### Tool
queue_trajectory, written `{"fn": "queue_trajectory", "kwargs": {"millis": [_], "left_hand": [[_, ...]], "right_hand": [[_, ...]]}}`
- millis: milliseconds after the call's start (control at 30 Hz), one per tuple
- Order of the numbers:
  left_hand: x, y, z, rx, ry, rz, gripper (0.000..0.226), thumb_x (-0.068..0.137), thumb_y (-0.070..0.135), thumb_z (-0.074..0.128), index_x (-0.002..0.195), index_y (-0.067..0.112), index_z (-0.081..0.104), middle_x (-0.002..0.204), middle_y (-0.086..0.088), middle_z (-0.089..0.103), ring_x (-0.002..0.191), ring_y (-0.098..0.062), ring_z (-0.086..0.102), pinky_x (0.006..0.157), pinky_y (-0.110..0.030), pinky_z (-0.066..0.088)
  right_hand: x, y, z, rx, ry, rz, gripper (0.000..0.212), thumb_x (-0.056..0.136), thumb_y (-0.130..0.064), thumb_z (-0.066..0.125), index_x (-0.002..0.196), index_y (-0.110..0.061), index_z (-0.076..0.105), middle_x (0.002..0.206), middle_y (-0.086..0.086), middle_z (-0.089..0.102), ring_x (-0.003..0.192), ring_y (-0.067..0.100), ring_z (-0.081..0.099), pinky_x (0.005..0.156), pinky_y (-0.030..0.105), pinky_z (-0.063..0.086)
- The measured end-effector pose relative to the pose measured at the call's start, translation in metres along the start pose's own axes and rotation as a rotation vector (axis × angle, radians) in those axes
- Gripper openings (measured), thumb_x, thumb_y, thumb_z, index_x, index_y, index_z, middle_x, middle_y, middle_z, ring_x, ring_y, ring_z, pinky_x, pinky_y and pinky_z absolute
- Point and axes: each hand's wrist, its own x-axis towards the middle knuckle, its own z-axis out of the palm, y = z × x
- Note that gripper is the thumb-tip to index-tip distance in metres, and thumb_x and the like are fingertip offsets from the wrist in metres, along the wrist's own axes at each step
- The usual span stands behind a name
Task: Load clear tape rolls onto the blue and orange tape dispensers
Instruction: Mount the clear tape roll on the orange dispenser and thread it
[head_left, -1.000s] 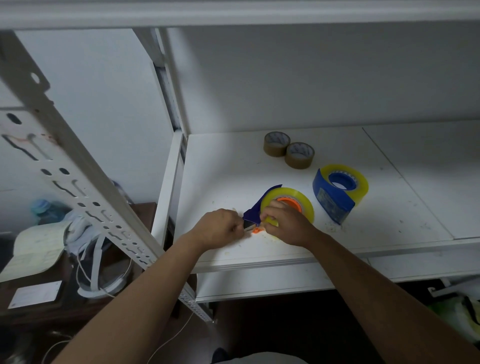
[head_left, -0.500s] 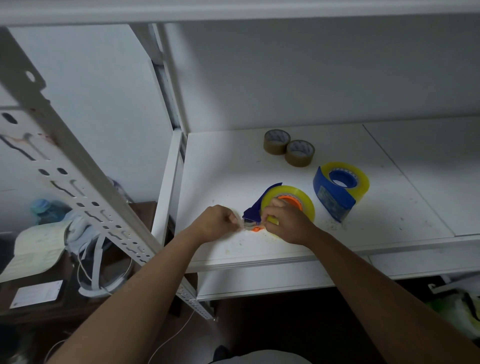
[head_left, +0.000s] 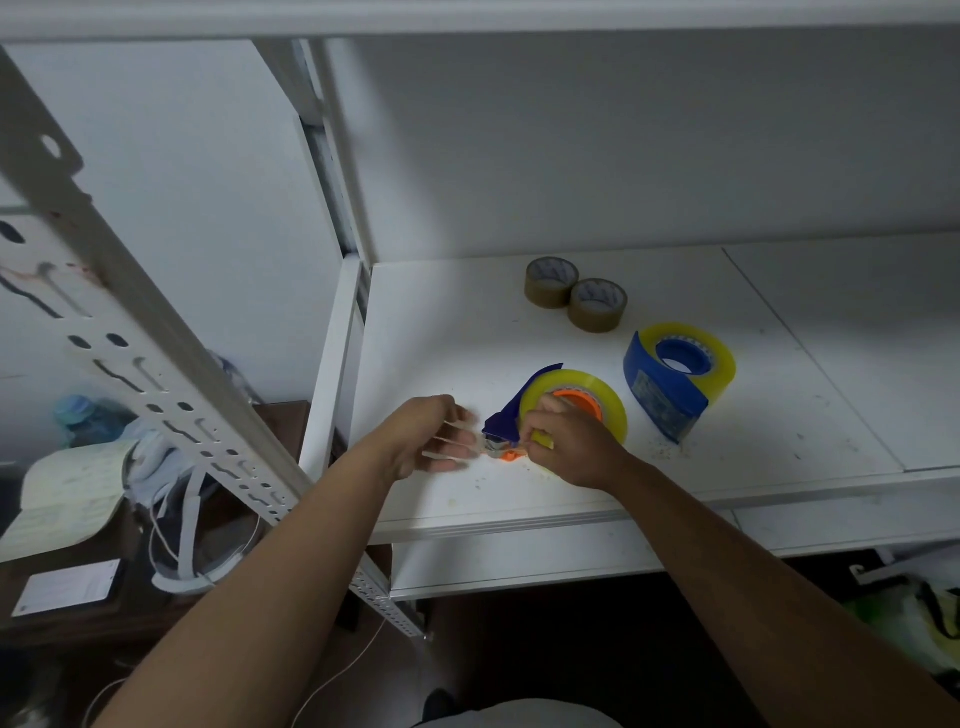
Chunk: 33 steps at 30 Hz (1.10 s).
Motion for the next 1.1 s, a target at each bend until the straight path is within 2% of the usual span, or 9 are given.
{"fn": "queue_trajectory", "kwargs": {"millis": [167, 333, 533, 600, 667, 867, 933, 1000, 1100], "left_hand": [[0.0, 0.007, -0.007, 0.143, 0.064, 0.019, 0.029, 0.095, 0.031, 0.043, 0.112, 0.012, 0.058, 0.102, -0.014, 0.072, 0.068, -0.021, 0.067, 0.053, -0.025, 0.053], [0.012, 0.007, -0.004, 0.192, 0.093, 0.04, 0.04, 0.096, 0.035, 0.05, 0.102, 0.0, 0.067, 0.099, -0.017, 0.073, 0.072, -0.024, 0.067, 0.063, -0.03, 0.058], [0.022, 0.009, 0.003, 0.287, 0.146, 0.111, 0.021, 0.092, 0.011, 0.056, 0.102, -0.004, 0.066, 0.09, -0.015, 0.066, 0.066, -0.021, 0.063, 0.052, -0.026, 0.055], [0.024, 0.01, 0.006, 0.307, 0.142, 0.145, 0.016, 0.093, 0.008, 0.053, 0.101, 0.001, 0.065, 0.088, -0.014, 0.065, 0.067, -0.021, 0.063, 0.054, -0.027, 0.056], [0.026, 0.01, 0.007, 0.305, 0.143, 0.168, 0.015, 0.092, 0.002, 0.049, 0.097, 0.007, 0.062, 0.085, -0.012, 0.064, 0.068, -0.022, 0.062, 0.061, -0.032, 0.057], [0.036, 0.012, 0.01, 0.339, 0.151, 0.166, 0.019, 0.092, 0.009, 0.051, 0.098, -0.002, 0.064, 0.085, -0.015, 0.064, 0.066, -0.022, 0.063, 0.059, -0.029, 0.058], [0.04, 0.014, 0.011, 0.346, 0.149, 0.164, 0.019, 0.091, 0.008, 0.052, 0.099, -0.004, 0.065, 0.086, -0.018, 0.066, 0.068, -0.025, 0.065, 0.064, -0.031, 0.059], [0.043, 0.015, 0.012, 0.359, 0.147, 0.165, 0.019, 0.093, 0.01, 0.051, 0.098, -0.001, 0.065, 0.089, -0.018, 0.069, 0.076, -0.028, 0.069, 0.07, -0.034, 0.06], [0.047, 0.016, 0.013, 0.356, 0.148, 0.167, 0.016, 0.094, 0.011, 0.053, 0.097, 0.002, 0.067, 0.092, -0.016, 0.071, 0.081, -0.028, 0.071, 0.07, -0.032, 0.061]], "right_hand": [[0.0, 0.001, -0.001, -0.023, -0.007, -0.007, 0.006, 0.086, -0.016, 0.061, 0.086, -0.022, 0.062, 0.093, -0.011, 0.048, 0.087, 0.009, 0.046, 0.067, 0.012, 0.033], [0.0, 0.0, -0.001, -0.026, 0.009, -0.017, 0.005, 0.086, -0.017, 0.061, 0.087, -0.021, 0.063, 0.093, -0.01, 0.049, 0.088, 0.01, 0.047, 0.069, 0.012, 0.034], [-0.003, 0.001, 0.001, -0.101, 0.059, -0.08, 0.019, 0.085, -0.022, 0.061, 0.102, -0.016, 0.064, 0.1, -0.004, 0.06, 0.091, 0.013, 0.053, 0.076, 0.02, 0.042], [-0.004, -0.004, -0.005, -0.021, 0.076, -0.029, 0.032, 0.083, -0.02, 0.069, 0.112, -0.014, 0.058, 0.09, -0.018, 0.053, 0.08, 0.005, 0.049, 0.068, 0.01, 0.035], [-0.004, -0.006, -0.009, 0.026, 0.071, 0.016, 0.042, 0.08, -0.02, 0.074, 0.116, -0.013, 0.052, 0.079, -0.024, 0.04, 0.07, 0.0, 0.045, 0.058, 0.01, 0.035], [0.012, -0.003, -0.009, 0.063, 0.25, 0.214, 0.029, 0.089, -0.04, 0.06, 0.096, -0.017, 0.043, 0.061, -0.007, 0.045, 0.055, 0.012, 0.044, 0.05, 0.028, 0.037], [0.022, -0.007, -0.013, 0.053, 0.252, 0.306, 0.037, 0.096, -0.047, 0.046, 0.118, -0.018, 0.042, 0.067, -0.004, 0.054, 0.063, 0.018, 0.054, 0.05, 0.029, 0.039], [0.033, -0.009, -0.016, -0.008, 0.172, 0.37, 0.053, 0.096, -0.057, 0.032, 0.14, -0.028, 0.031, 0.09, 0.002, 0.064, 0.082, 0.026, 0.062, 0.06, 0.032, 0.046], [0.047, -0.013, -0.018, -0.206, 0.026, 0.409, 0.069, 0.087, -0.068, 0.011, 0.137, -0.028, 0.035, 0.12, 0.006, 0.061, 0.102, 0.031, 0.059, 0.07, 0.034, 0.042]]}}
